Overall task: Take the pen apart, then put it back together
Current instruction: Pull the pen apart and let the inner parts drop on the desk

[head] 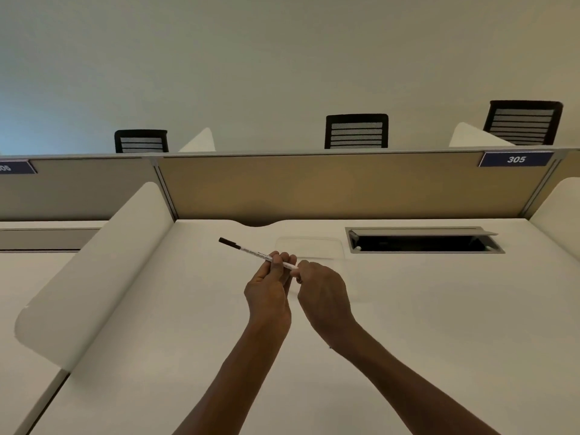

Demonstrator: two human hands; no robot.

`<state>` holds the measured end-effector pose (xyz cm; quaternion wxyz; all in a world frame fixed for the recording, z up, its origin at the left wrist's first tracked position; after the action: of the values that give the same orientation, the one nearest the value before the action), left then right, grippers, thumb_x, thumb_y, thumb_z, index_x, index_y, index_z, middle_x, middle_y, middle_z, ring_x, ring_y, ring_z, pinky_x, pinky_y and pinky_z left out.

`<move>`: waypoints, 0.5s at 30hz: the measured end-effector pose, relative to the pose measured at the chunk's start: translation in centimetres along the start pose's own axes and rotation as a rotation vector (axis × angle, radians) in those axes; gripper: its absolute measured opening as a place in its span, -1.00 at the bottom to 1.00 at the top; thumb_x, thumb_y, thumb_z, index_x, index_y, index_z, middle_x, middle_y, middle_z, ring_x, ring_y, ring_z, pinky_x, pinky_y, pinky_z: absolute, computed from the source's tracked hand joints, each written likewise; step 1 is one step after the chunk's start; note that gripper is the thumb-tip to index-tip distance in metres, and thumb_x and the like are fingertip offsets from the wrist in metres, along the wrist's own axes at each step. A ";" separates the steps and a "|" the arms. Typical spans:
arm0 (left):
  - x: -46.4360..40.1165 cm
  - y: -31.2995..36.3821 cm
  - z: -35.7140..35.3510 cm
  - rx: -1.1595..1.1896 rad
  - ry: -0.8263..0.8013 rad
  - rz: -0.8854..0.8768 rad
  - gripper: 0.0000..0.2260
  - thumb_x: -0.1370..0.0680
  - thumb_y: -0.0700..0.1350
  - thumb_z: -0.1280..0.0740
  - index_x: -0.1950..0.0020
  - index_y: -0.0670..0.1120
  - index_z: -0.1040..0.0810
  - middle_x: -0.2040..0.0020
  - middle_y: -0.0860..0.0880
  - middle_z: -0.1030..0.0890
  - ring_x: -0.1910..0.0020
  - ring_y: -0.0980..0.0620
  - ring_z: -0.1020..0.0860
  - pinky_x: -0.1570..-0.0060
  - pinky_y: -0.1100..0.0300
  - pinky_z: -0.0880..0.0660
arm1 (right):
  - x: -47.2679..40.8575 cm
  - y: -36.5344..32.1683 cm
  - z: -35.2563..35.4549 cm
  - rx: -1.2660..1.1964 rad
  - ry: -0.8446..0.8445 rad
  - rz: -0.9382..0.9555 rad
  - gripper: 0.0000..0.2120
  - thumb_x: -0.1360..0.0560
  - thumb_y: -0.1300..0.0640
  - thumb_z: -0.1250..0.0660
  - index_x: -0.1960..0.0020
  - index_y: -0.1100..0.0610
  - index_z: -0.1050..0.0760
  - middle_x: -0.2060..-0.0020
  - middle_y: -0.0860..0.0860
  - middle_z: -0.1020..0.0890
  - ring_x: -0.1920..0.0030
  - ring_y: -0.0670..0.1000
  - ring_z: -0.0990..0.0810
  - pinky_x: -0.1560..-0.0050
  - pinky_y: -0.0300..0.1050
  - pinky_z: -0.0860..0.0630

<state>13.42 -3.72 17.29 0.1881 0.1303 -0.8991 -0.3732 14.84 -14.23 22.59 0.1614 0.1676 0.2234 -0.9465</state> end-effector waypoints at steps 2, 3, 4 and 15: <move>-0.2 0.1 -0.8 0.000 -0.075 0.031 -0.83 -0.61 -0.21 -0.27 -0.13 -0.24 -0.59 0.09 -0.10 -0.68 0.02 -0.05 -0.68 0.05 0.14 -0.63 | -0.4 0.7 -0.6 -0.111 -0.129 -0.065 -0.79 -0.61 0.17 -0.16 0.05 0.15 -0.57 0.24 0.05 -0.66 0.25 0.04 -0.60 0.21 -0.11 -0.50; -0.3 0.4 -1.3 -0.001 -0.131 0.044 -0.83 -0.62 -0.22 -0.25 -0.12 -0.25 -0.57 0.11 -0.10 -0.65 0.04 -0.04 -0.67 0.12 0.17 -0.63 | -0.7 1.2 -1.4 -0.335 -0.268 -0.153 -0.75 -0.61 0.15 -0.15 0.12 0.15 -0.57 0.30 0.04 -0.64 0.31 0.03 -0.57 0.27 -0.11 -0.47; -0.4 0.7 -1.7 -0.003 -0.189 0.058 -0.84 -0.62 -0.21 -0.24 -0.09 -0.23 -0.57 0.12 -0.09 -0.63 0.07 -0.03 -0.65 0.17 0.18 -0.62 | -0.5 1.3 -2.3 -0.648 -0.416 -0.260 -0.70 -0.62 0.12 -0.14 0.17 0.16 -0.57 0.36 0.03 -0.61 0.39 -0.01 -0.52 0.35 -0.13 -0.43; -0.7 2.5 -2.7 -0.042 -0.325 0.014 -0.82 -0.51 -0.13 -0.31 -0.03 -0.17 -0.62 0.13 -0.08 -0.66 0.05 -0.03 -0.67 0.06 0.15 -0.62 | 0.7 0.4 -3.0 -1.262 -0.739 -0.576 -0.65 -0.67 0.04 -0.09 0.20 0.14 -0.48 0.42 0.00 -0.53 0.50 -0.12 -0.37 0.45 -0.31 -0.32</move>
<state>15.00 -3.41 20.61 0.0453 0.0579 -0.9106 -0.4067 15.12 -13.26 19.67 0.0383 -0.3460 0.6852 -0.6397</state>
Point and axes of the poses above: each hand's wrist, its own x-axis away from the middle knuckle, its own z-axis out of the back of the hand, y = z × x, the point moved 10 cm from there along -x, towards the middle knuckle
